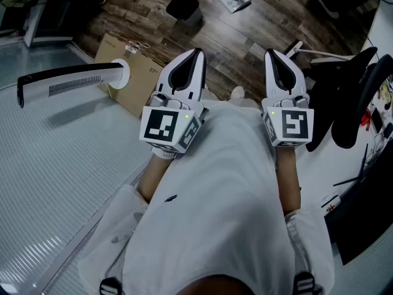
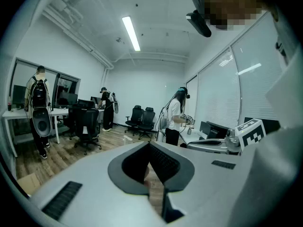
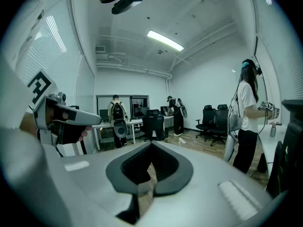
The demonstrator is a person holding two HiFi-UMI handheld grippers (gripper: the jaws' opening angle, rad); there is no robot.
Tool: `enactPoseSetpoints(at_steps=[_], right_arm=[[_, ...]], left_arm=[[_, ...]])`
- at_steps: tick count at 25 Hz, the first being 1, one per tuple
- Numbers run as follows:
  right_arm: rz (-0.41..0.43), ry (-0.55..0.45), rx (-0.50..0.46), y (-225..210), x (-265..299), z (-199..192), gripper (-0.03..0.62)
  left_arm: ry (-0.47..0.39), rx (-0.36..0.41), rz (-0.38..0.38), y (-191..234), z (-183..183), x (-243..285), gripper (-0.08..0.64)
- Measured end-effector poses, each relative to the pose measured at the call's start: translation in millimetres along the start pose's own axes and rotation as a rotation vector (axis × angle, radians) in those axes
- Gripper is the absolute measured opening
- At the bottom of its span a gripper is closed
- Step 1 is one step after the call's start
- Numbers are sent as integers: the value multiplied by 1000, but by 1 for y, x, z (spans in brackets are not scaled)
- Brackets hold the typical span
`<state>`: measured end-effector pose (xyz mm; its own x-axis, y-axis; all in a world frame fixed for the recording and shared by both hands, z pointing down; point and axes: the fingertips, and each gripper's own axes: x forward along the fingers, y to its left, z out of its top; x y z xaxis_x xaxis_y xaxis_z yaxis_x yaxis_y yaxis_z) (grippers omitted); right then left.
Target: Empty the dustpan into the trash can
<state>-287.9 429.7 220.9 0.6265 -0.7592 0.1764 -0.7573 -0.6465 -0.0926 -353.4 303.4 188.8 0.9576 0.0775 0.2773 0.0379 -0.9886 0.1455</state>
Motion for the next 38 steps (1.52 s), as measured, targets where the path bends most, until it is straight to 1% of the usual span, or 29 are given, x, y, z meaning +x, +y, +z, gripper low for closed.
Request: enactPoseSetpoints(at_steps=[3,6,10,15,18,22,24,27,31,35,38], right_arm=[[-12,4,-13,-10,-4,1,11],[-21,-2,-12,-19,-5,4,11],[-22,-44,7,-34,-11,12,9],[-37,-71,30,-43,-10,18,9],[-41,-63,29,-45,-9,15,9],[-40,-48,34,-50,1,11,9],[-32,-46,27,-54,8,11,9],[-12,-27,15,-59,24,8,9],[-5,-13,26,-61,55,2,9],[-4,24,18,-70,94,5,9],[25,48,59,-80,144,8,11]], left_arm=[[4,-12,8,-6,-4,4,6],[11,-3,1,-13,-3,9,6],[21,10,-9,-22,-2,21,6],[14,38,-17,-29,13,30,6],[28,42,-16,-30,12,33,6],[52,28,-2,-23,7,40,6],[52,18,4,-17,9,46,6],[66,-17,17,-2,8,60,6],[77,-44,30,28,9,84,6],[93,-79,8,54,11,125,6],[96,-118,-3,84,20,165,6]])
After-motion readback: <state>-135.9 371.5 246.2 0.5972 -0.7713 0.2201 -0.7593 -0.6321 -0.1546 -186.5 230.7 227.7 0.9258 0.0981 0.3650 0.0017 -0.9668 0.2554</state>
